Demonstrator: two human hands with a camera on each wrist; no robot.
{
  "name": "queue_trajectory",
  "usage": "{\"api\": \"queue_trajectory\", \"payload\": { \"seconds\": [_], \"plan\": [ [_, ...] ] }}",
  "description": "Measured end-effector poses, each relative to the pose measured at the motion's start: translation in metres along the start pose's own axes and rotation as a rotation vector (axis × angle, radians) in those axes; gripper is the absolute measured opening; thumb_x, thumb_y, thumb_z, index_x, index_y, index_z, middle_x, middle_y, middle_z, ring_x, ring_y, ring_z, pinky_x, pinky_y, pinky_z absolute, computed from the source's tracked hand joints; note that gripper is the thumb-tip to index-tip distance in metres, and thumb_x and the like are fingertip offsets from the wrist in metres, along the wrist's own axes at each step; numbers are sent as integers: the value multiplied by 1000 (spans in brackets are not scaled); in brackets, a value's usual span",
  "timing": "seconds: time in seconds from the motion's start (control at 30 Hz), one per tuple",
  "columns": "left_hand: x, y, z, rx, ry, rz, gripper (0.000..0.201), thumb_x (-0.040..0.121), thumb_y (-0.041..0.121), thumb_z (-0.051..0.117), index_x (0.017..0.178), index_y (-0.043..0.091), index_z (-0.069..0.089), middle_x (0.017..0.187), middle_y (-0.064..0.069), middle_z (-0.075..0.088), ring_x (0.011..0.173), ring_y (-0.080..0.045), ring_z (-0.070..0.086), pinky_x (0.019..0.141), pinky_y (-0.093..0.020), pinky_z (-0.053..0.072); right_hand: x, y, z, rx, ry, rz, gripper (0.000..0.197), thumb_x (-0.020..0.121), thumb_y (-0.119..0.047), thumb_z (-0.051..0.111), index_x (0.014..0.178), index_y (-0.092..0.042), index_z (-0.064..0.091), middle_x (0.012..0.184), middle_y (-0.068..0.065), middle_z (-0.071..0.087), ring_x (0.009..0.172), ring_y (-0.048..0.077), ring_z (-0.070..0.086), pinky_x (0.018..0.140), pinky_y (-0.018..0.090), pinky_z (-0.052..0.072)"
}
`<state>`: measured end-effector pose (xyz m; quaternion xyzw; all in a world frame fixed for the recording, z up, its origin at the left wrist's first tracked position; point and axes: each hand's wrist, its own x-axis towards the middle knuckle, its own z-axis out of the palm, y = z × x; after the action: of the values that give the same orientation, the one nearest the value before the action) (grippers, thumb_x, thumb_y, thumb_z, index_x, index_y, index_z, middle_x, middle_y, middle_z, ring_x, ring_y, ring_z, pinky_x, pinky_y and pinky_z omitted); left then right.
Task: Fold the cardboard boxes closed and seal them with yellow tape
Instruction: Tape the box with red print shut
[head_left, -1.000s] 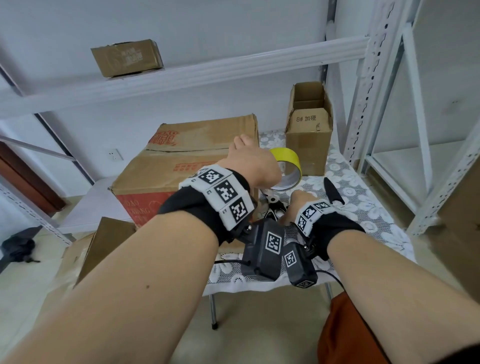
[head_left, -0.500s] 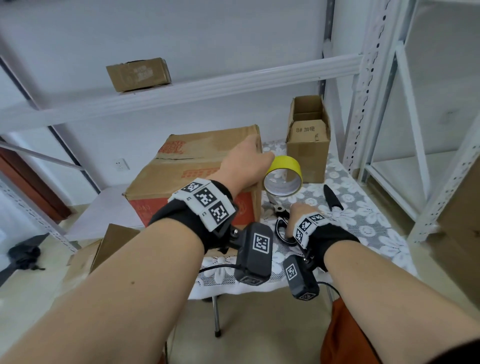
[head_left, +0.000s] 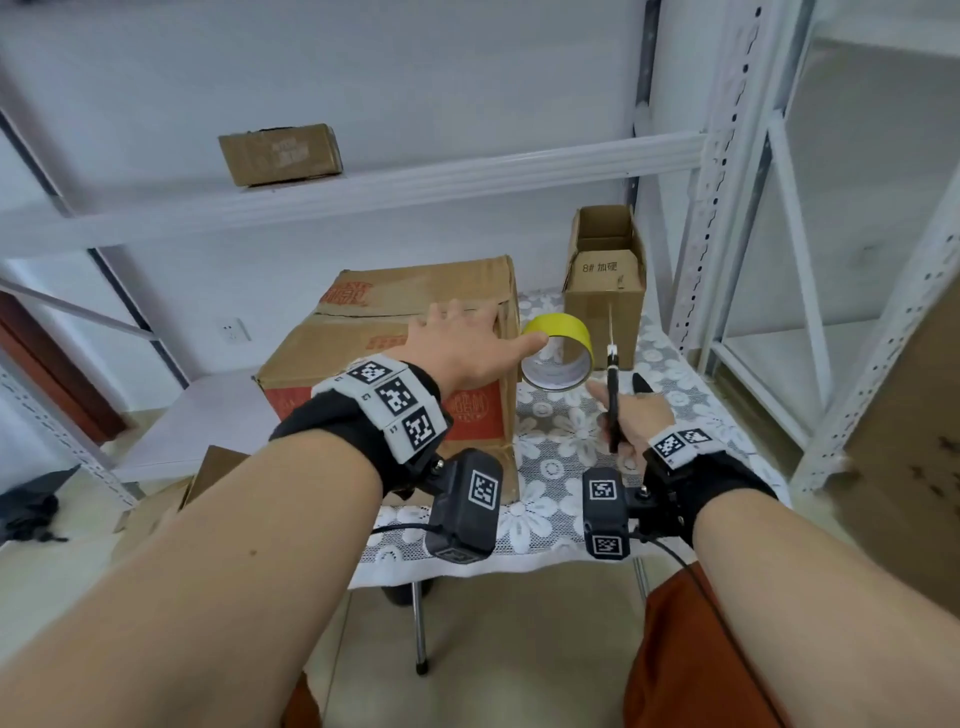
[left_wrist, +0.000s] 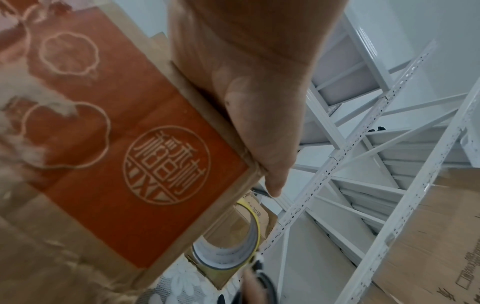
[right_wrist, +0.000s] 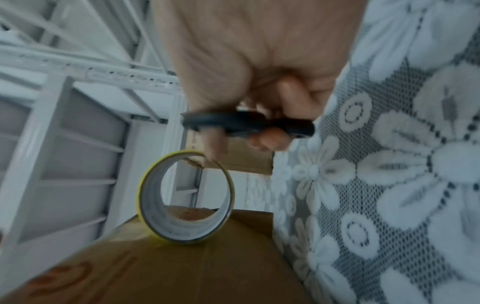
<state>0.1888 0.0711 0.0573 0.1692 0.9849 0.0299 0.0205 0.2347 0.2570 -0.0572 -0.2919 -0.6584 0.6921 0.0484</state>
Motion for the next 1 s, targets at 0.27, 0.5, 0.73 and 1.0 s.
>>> {"api": "queue_trajectory", "payload": {
  "seconds": [0.27, 0.5, 0.73, 1.0],
  "plan": [
    [3, -5, 5, -61, 93, 102, 58, 98, 53, 17, 141, 23, 41, 151, -11, 39, 138, -32, 36, 113, -53, 25, -40, -44, 1, 97, -293, -71, 50, 84, -65, 52, 74, -15, 50, 56, 4, 48, 45, 19, 46, 34, 18, 28],
    [-16, -11, 5, -154, 226, 186, 40, 103, 35, 27, 123, 19, 56, 124, -3, 60, 111, -24, 55, 97, -39, 39, -77, -45, 11, -70, -618, 41, 75, 80, -76, 43, 90, -3, 55, 68, 12, 55, 59, 26, 57, 45, 24, 47],
    [-14, -7, 5, -103, 211, 132, 41, 99, 37, 24, 123, 24, 55, 134, -4, 57, 120, -27, 52, 103, -43, 39, -95, -33, -4, -179, -714, 171, 87, 75, -82, 41, 98, 1, 57, 81, 19, 61, 70, 29, 64, 52, 27, 52],
    [-17, -4, 5, -86, 220, 117, 43, 99, 35, 23, 127, 23, 53, 138, -6, 54, 123, -29, 50, 106, -46, 37, -107, -32, -14, -169, -728, 190, 83, 78, -78, 40, 92, 3, 56, 73, 17, 58, 61, 28, 62, 47, 26, 51]
  ]
}}
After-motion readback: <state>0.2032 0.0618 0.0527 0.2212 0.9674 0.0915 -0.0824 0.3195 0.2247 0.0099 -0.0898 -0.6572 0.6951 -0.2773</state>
